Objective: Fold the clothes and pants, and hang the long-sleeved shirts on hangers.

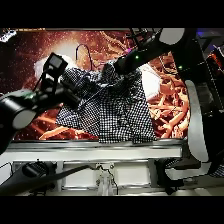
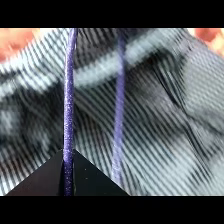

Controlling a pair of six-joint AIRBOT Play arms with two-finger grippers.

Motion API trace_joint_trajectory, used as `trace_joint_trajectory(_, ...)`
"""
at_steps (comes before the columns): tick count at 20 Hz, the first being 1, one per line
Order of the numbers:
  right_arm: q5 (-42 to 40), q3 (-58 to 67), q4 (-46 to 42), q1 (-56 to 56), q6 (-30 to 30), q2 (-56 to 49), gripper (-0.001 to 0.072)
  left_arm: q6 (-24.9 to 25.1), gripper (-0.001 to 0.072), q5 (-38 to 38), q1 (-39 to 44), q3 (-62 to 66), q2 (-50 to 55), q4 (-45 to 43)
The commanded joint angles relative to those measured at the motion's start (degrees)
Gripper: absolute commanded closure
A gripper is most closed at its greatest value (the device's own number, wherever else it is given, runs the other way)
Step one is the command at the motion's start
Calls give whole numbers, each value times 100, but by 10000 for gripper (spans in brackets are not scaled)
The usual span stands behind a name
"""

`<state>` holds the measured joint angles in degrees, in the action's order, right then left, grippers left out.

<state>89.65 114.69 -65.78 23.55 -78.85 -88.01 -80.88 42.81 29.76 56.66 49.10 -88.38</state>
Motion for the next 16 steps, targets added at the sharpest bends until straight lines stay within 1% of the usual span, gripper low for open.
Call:
trace_joint_trajectory(1,323,0,76,4,50,328,688,378,700,-1513,-586,2,717,1290)
trace_joint_trajectory(2,348,0,11,4,52,457,688,1038,700,-1539,-811,7,859,2291)
trace_joint_trajectory(3,339,0,-103,4,52,575,688,2114,700,-1405,-1058,9,1005,3668)
trace_joint_trajectory(4,326,0,-216,4,52,660,688,3407,700,-1088,-1307,13,1145,5228)
trace_joint_trajectory(5,321,0,-271,0,52,713,689,4513,700,-625,-1550,13,1285,6684)
trace_joint_trajectory(6,326,0,-291,0,50,728,689,5410,700,42,-1834,13,1460,8081)
trace_joint_trajectory(7,328,0,-289,2,48,728,689,5884,699,734,-2072,13,1657,9055)
trace_joint_trajectory(8,317,0,-289,2,48,721,689,6070,699,1473,-2299,31,1891,9650)
trace_joint_trajectory(9,302,0,-289,2,46,713,689,6074,699,2031,-2461,87,2118,9766)
trace_joint_trajectory(10,264,0,-289,2,46,710,689,6046,699,2468,-2573,153,2354,9707)
trace_joint_trajectory(11,214,0,-280,2,44,713,689,6033,698,2730,-2605,179,2553,9702)
trace_joint_trajectory(13,168,0,-210,7,26,710,689,6102,699,2868,-2623,181,2905,9713)
trace_joint_trajectory(15,151,0,-96,7,0,710,689,6415,699,3141,-2599,181,3320,10013)
trace_joint_trajectory(16,151,0,-15,7,-7,710,689,6601,699,3416,-2597,181,3580,10327)
